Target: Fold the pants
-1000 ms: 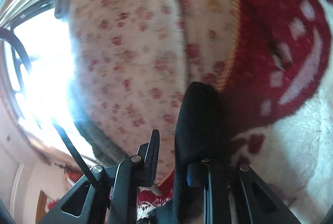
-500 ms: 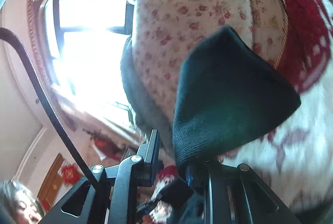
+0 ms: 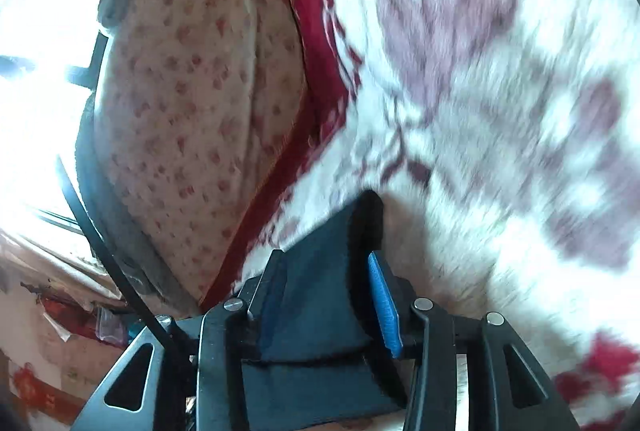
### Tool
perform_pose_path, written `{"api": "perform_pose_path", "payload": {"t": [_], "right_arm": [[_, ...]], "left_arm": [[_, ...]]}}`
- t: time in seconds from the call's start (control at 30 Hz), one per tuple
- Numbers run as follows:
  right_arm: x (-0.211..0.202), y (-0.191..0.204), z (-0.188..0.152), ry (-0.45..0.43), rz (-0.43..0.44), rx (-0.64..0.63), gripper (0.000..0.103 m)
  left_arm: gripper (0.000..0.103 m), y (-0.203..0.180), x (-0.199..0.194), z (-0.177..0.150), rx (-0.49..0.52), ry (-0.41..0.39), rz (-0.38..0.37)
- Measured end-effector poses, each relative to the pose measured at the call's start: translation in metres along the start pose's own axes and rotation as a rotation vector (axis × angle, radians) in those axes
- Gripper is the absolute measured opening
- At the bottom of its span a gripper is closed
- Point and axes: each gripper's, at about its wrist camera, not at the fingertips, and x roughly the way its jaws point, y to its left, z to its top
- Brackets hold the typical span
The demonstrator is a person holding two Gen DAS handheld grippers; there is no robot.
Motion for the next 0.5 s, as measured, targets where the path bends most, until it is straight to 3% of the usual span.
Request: {"api": "perform_pose_path", "payload": {"t": [0.07,0.13,0.3,0.5], "right_arm": [[0.002,0.026,0.004,0.038,0.002,-0.128,0.043],[0.016,0.062,-0.001,0.107,0.011,-0.292,0.048],[0.073,0.130,-0.028,0.292,0.048,-0.646,0.053],[0.148,0.160,-0.067,0.517,-0.051,-1.036,0.053]], "left_arm": [[0.024,-0.016,-0.006,0.005,0.064,-0.014,0.016],[0.056,-0.041,-0.008,0.009,0.147,-0.013,0.003],[0.060,-0.102,0.012,0.007,0.333,0.032,-0.034],[0.060,-0.147,0.053,-0.001,0.492,0.093,0.074]]}}
